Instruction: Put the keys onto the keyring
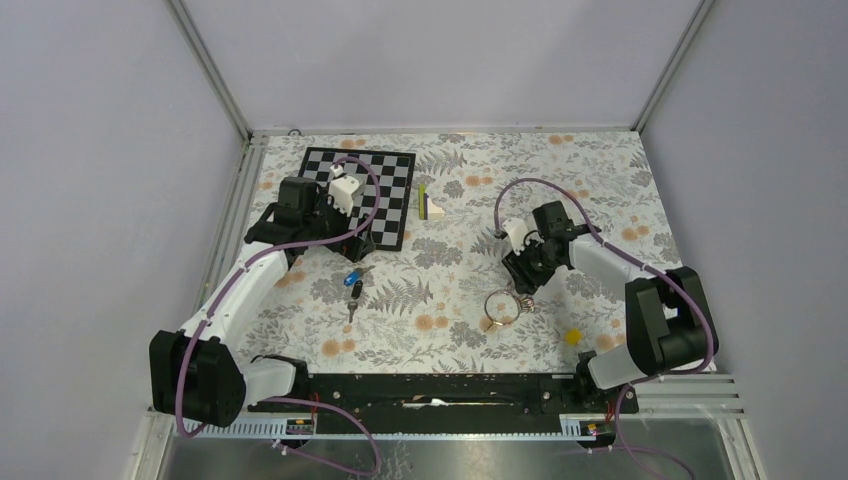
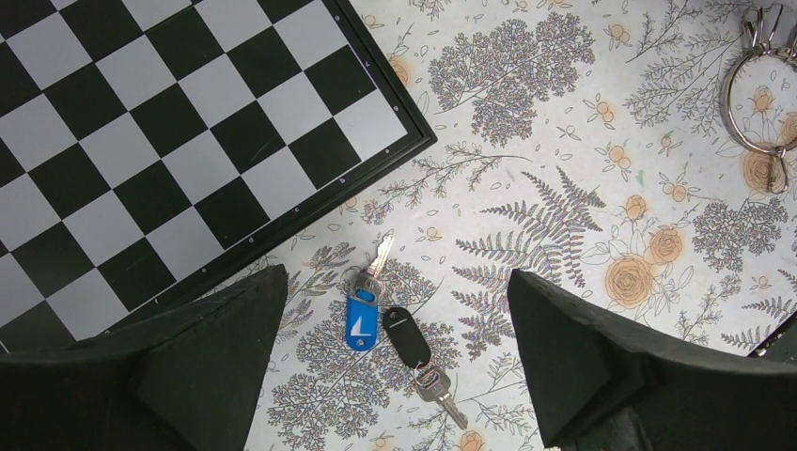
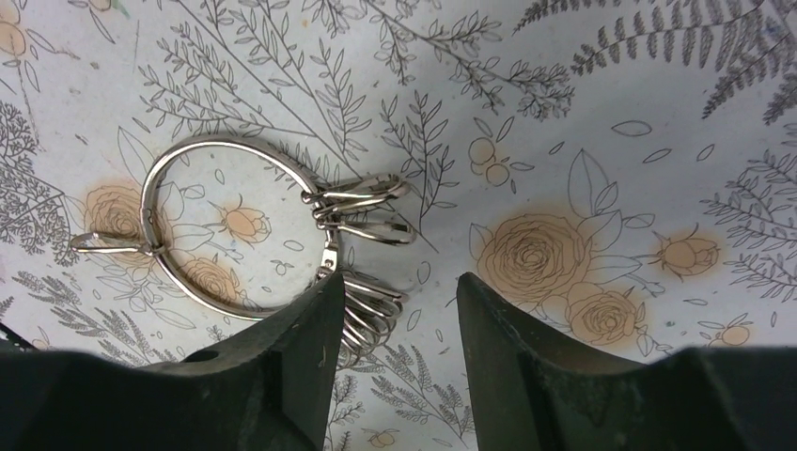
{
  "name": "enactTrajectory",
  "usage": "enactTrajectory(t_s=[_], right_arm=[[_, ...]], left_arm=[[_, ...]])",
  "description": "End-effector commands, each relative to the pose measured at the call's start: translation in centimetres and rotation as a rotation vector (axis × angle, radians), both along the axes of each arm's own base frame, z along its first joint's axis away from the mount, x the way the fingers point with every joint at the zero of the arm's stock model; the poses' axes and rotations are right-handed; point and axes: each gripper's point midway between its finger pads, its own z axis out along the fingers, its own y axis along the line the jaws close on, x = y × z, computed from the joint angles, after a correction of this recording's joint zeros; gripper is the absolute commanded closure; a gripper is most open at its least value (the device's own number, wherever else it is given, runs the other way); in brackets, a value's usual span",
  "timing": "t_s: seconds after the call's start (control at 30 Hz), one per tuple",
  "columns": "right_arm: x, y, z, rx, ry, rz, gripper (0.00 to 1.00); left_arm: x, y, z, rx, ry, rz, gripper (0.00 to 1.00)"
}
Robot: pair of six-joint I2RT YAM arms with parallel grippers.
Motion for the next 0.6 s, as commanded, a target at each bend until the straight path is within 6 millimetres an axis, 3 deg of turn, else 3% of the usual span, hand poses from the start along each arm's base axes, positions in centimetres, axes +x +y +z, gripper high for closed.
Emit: enactTrajectory(t_s=[0.0, 0.57], right_arm=[[1.7, 0.7, 1.0, 0.018, -0.038, 0.004, 0.46], [2.2, 1.1, -0.8, -0.084, -0.015, 0.172, 0.46]], left_arm=[[0.2, -0.2, 0.6, -0.014, -0.038, -0.026, 0.01], [0.1, -0.2, 0.5, -0.011, -0.040, -0.032, 0.01]])
